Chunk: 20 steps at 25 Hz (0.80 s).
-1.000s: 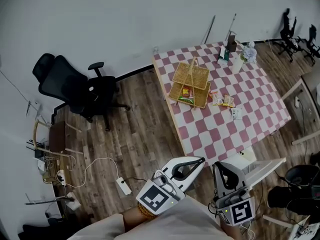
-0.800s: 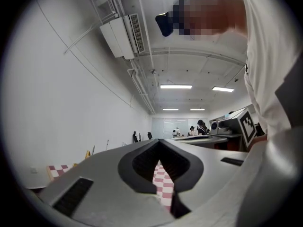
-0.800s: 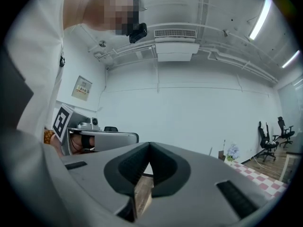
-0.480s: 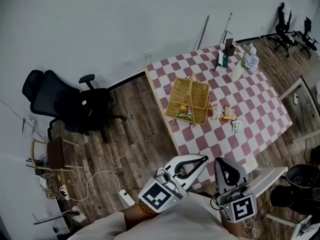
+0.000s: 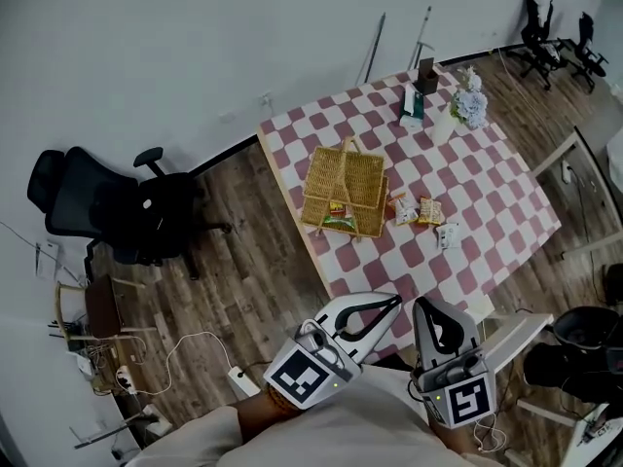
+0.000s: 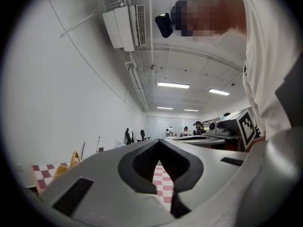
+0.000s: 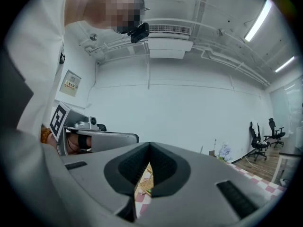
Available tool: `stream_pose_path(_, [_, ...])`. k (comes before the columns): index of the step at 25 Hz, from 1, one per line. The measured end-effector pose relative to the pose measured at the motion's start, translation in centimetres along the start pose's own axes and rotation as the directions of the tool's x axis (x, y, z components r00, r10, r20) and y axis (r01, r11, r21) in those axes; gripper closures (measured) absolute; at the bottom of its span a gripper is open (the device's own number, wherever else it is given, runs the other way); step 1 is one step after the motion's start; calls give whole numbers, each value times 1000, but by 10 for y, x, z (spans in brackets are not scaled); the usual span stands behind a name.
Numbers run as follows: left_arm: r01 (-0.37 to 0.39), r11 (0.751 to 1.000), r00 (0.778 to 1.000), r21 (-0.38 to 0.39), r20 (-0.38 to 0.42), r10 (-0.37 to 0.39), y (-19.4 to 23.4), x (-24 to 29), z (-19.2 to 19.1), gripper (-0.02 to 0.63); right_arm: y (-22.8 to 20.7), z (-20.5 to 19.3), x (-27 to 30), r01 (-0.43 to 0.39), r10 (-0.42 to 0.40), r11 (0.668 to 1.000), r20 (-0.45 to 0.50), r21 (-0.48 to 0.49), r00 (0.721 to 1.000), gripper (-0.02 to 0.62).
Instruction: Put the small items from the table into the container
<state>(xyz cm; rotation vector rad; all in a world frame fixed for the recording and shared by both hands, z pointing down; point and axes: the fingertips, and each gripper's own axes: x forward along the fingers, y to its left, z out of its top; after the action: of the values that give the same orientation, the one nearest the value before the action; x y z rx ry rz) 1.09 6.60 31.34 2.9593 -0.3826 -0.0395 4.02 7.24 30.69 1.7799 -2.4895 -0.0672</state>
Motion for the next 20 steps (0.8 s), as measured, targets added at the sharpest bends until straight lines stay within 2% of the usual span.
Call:
stream_pose_path(5, [9,1000,1000,5,-4,-9,-7,25,-2,580,-21,-3,-10,-1,1,1000,-9,4,1000,574])
stream_pose_path(9, [6,1000,1000,-5,-7,-6,-11,40,-6,580,-37,6,-9,25,-26,999,30,27,999,574])
stream_pose_path(12, [-9,1000,1000,-10,-23,9,-9,50,-12,580,-50,-14,-15,25,-25,1000,-29,18,999,575])
stream_pose_path(16, [-17,1000,999,-7,-37,17,0,66,-25,580,-74,-35,-12,49,-48,999,-56,18,997,575])
stream_pose_path(20, [-11,1000,998,-16,-57,11,12,86,-45,580,-103,-78,-5,78,-75,997,-135,17,988,568])
